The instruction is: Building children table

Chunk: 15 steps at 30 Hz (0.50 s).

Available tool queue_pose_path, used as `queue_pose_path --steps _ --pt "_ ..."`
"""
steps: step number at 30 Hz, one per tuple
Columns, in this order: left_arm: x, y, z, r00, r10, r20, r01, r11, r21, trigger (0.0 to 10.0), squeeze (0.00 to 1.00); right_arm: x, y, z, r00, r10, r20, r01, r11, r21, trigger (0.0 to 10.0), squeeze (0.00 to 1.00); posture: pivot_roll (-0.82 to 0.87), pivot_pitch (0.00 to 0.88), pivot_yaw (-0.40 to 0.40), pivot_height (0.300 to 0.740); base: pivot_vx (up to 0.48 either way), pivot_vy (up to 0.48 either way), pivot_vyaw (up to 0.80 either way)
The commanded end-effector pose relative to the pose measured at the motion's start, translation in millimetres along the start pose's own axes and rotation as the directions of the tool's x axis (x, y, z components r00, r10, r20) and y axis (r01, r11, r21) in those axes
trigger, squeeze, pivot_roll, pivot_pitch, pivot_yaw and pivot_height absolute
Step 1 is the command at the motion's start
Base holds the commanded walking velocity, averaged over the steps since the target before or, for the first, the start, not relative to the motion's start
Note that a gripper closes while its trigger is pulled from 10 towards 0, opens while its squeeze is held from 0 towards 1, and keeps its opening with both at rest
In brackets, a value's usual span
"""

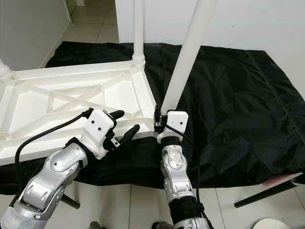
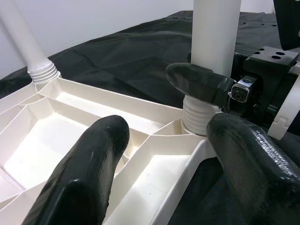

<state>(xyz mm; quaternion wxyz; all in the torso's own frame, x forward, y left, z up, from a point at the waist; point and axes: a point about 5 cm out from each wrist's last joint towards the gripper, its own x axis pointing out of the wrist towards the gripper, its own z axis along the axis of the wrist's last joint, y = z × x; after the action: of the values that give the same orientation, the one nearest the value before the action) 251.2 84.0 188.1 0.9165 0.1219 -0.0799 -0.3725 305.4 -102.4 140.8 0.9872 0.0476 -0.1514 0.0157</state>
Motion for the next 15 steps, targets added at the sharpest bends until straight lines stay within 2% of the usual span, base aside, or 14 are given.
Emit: queue_pose_path --steps 1,6,7,8,11,12,13,14,15 --pt "-1.4 0.9 1 1.000 0.014 -0.001 -0.014 1.000 0.007 10.0 0.00 -5.7 -5.7 -16 0.997 -0.012 -0.082 0.010 1.000 -0.025 10.0 1.00 0.00 0.115 -0.003 0.740 0.000 0.000 0.00" --pt "-1.0 0.8 1 1.000 0.015 0.000 -0.015 1.000 0.007 10.0 0.00 -3.3 -8.1 -11 0.998 0.023 -0.056 -0.023 1.000 -0.006 10.0 1.00 0.00 0.112 -0.002 0.740 0.000 0.000 0.00" --pt "-0.6 0.7 1 1.000 0.015 0.001 -0.015 1.000 0.006 10.0 0.00 0.1 -9.4 -7 0.997 0.069 -0.042 -0.069 0.998 -0.005 10.0 1.00 0.00 0.112 -0.004 0.740 0.000 0.000 0.00" --pt "-0.2 0.6 1 1.000 0.014 0.002 -0.014 1.000 0.005 10.0 0.00 3.1 -10.7 -3 0.993 0.112 -0.025 -0.112 0.994 -0.002 10.0 0.87 -0.01 0.113 -0.004 0.740 0.000 0.000 0.00" --pt "-0.2 0.6 1 1.000 0.014 0.002 -0.014 1.000 0.005 10.0 0.00 3.1 -10.7 -3 0.993 0.112 -0.025 -0.112 0.994 -0.002 10.0 0.87 -0.01 0.113 -0.004 0.740 0.000 0.000 0.00" --pt "0.2 0.7 1 1.000 0.014 0.003 -0.014 1.000 0.004 10.0 0.00 6.1 -10.7 1 0.985 0.170 -0.016 -0.170 0.985 0.002 10.0 0.00 -0.01 0.114 -0.005 0.740 0.000 0.000 0.00" --pt "0.6 0.7 2 1.000 0.014 0.004 -0.014 1.000 0.004 10.0 0.00 9.4 -11.3 5 0.972 0.235 -0.010 -0.235 0.972 0.002 10.0 0.00 -0.01 0.114 -0.005 0.740 0.000 0.000 0.00" --pt "0.6 0.7 2 1.000 0.014 0.004 -0.014 1.000 0.004 10.0 0.00 9.4 -11.3 5 0.972 0.235 -0.010 -0.235 0.972 0.002 10.0 0.00 -0.01 0.114 -0.005 0.740 0.000 0.000 0.00" --pt "1.5 0.9 2 1.000 0.014 0.004 -0.014 1.000 0.004 10.0 0.00 17.2 -15.9 13 0.943 0.332 0.002 -0.332 0.943 -0.013 10.0 0.00 -0.01 0.113 -0.002 0.740 0.000 0.000 0.00"
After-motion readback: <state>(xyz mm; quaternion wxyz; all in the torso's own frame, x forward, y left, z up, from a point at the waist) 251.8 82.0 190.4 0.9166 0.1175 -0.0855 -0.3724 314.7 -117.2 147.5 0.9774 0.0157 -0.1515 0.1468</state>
